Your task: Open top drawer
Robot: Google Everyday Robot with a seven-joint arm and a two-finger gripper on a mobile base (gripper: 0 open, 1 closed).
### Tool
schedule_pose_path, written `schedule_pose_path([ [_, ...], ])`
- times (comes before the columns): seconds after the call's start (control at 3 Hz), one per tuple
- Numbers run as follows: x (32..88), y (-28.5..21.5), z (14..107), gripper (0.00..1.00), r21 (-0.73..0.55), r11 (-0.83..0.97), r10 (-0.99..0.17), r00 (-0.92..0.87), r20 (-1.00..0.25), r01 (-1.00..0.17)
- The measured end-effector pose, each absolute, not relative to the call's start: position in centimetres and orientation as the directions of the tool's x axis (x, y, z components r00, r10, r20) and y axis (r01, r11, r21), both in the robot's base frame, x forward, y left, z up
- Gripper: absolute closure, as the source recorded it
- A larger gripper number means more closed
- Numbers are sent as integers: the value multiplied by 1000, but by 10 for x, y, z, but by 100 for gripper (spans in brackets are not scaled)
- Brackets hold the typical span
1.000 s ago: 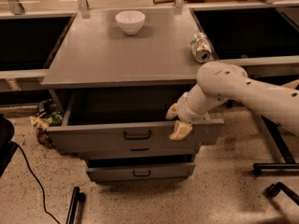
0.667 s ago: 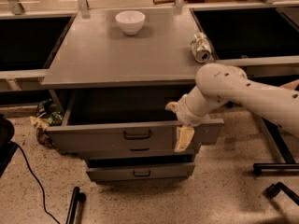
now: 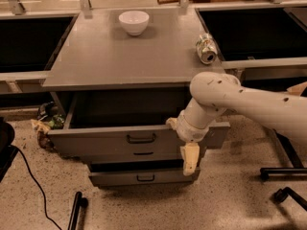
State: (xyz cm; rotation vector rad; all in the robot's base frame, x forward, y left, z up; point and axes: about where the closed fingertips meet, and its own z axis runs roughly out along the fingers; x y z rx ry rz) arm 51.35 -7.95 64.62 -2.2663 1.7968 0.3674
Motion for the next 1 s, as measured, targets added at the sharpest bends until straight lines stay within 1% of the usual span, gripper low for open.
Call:
schedule_pose_path([
  [0.33, 503, -85, 645, 19, 20, -232, -921, 213, -325, -973],
  [1.0, 501, -86, 651, 66, 25, -232, -922, 211, -324, -972],
])
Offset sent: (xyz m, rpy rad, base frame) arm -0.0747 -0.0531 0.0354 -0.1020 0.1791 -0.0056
